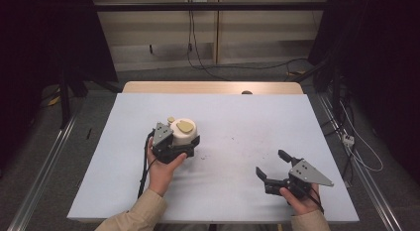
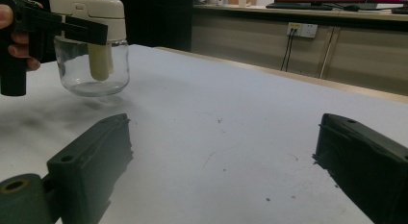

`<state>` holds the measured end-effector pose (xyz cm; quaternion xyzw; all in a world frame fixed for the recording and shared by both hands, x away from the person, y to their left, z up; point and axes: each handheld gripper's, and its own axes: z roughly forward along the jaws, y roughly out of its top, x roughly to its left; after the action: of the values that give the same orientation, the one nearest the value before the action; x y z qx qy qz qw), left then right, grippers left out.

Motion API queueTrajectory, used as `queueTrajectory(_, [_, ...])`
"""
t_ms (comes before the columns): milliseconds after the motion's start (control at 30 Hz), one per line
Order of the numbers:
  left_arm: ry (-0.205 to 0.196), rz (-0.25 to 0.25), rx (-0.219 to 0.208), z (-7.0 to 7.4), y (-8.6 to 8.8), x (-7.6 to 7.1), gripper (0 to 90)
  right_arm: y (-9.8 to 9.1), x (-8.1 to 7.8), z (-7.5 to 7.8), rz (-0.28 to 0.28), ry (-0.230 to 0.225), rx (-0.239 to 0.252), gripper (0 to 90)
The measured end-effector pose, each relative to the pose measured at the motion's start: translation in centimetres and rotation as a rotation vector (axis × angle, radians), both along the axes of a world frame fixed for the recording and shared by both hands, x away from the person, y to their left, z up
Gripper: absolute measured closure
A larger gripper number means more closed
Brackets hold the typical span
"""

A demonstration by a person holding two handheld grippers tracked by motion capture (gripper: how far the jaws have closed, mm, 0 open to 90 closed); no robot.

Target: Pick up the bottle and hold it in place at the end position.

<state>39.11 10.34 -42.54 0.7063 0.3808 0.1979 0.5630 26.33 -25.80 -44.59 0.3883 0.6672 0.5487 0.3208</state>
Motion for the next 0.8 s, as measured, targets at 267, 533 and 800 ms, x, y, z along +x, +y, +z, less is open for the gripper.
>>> queueTrajectory(267, [0.015,-0.017,0.006,0.0,-0.5,0.7,6.6,0.0,0.0,0.0,-0.001,-0.001,0.000,4.8])
queueTrajectory(533, [0.020,-0.012,0.009,0.0,-0.7,1.0,6.6,0.1,0.1,0.0,0.003,-0.003,0.003,4.7])
queueTrajectory(800, [0.015,-0.018,0.004,0.4,-1.0,1.4,6.6,0.1,0.1,0.0,0.013,0.002,0.002,4.7])
